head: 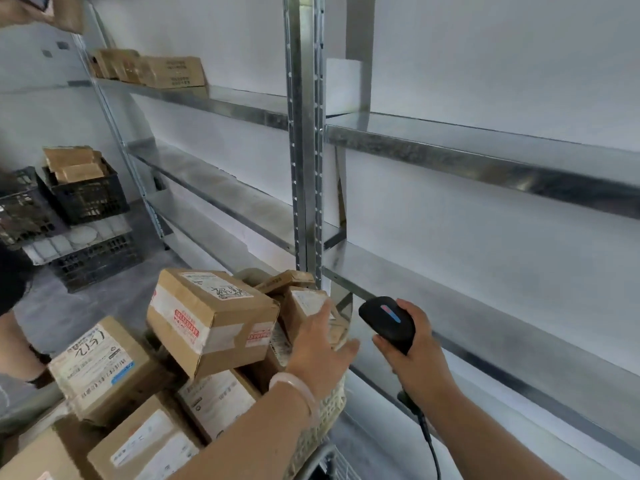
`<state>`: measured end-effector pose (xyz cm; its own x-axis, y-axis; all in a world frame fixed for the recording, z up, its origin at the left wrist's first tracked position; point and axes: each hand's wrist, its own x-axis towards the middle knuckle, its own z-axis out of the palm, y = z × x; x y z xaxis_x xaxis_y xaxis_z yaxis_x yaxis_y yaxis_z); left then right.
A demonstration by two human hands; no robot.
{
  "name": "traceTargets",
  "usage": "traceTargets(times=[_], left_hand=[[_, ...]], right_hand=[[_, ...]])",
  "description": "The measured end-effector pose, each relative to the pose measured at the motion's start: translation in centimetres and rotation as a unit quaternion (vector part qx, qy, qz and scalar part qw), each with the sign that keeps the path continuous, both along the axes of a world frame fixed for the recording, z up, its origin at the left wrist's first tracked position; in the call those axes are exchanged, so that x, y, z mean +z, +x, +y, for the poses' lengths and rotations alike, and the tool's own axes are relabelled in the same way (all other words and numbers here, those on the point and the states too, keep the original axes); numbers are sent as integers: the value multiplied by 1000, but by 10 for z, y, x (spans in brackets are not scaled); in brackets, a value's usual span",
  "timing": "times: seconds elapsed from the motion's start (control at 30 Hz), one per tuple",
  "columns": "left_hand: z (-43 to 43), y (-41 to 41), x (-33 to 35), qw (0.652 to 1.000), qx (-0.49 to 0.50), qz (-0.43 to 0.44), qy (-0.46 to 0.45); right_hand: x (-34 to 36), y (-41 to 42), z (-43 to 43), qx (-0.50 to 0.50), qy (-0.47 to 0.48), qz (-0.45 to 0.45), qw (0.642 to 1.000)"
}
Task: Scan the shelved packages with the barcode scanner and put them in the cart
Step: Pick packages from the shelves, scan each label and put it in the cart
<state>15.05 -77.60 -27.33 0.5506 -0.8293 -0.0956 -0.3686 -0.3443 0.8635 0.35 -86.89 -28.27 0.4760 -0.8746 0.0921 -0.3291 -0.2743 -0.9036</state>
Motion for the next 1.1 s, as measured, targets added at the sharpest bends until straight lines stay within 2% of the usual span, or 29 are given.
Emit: traceTargets(times=[0.13, 0.27, 0.5, 0.73, 1.1], left_hand=[[-16, -43, 11, 991, -100, -79, -29], [-32, -102, 15, 966, -205, -145, -53], [-54, -215, 38, 933, -315, -140, -99], [-78, -366, 53, 888, -419, -156, -112], [-91, -592, 51, 819, -538, -146, -136]], right_hand=[[20, -55, 17, -84, -5, -7, 996], [35, -121, 39, -172, -25, -22, 985], [59, -239, 68, -306, -46, -35, 950], [68, -380, 91, -422, -44, -45, 904], [65, -574, 118, -543, -65, -22, 837]])
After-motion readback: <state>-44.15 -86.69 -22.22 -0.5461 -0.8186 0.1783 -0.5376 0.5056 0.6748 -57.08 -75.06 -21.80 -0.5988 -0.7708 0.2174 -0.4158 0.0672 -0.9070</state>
